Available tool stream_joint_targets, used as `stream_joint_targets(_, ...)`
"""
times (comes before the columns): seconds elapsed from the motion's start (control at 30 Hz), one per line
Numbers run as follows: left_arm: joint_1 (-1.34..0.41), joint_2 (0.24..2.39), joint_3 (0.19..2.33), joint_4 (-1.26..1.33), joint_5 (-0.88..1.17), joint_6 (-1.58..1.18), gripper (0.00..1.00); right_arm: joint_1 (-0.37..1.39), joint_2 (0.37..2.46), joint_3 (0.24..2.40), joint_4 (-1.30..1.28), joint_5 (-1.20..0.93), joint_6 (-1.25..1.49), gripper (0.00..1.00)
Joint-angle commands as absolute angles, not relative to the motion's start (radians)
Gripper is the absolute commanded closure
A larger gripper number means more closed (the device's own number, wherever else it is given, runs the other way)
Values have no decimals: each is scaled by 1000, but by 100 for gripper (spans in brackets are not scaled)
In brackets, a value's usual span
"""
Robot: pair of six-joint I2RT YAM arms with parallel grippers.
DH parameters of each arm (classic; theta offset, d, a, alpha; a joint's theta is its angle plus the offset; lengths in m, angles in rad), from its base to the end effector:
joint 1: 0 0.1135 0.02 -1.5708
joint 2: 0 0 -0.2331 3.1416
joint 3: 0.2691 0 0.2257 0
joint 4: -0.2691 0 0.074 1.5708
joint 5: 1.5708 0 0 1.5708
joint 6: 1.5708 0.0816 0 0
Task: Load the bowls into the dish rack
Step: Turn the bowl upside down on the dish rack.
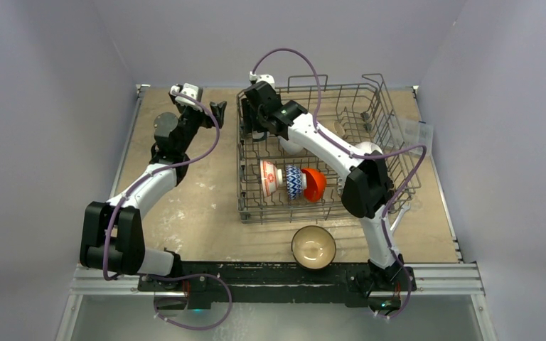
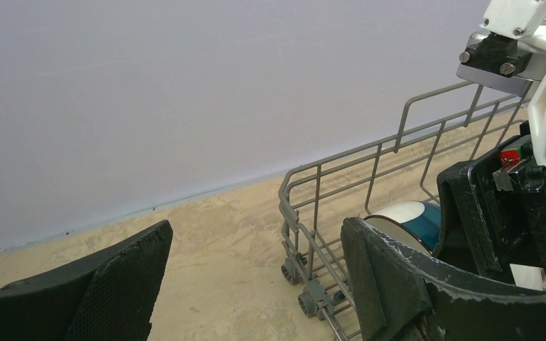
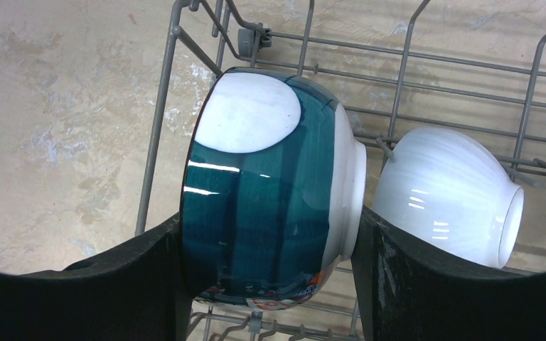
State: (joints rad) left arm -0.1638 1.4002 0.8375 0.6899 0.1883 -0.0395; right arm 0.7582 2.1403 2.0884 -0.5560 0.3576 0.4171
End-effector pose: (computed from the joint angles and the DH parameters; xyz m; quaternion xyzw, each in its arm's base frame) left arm 0.3422 -0.0720 0.2975 0.1113 0.6522 -0.1376 0.7371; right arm 0.3751 0.3159 0.2725 -0.0669 0.8735 0.1214 0.4666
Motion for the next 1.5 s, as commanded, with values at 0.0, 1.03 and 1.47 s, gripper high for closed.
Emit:
stream_joint_targets(0.0, -158, 1382, 834, 739, 194, -27, 13, 766, 2158, 2109, -594, 317, 408, 68)
stream_joint_targets(1.03, -158, 1370, 830, 739, 188, -21, 13, 747, 2076, 1964, -496, 138, 426, 10)
stream_joint_targets(1.47, -157, 1362, 827, 739, 189, -17, 13, 742, 2124, 1923, -483, 64, 444, 10)
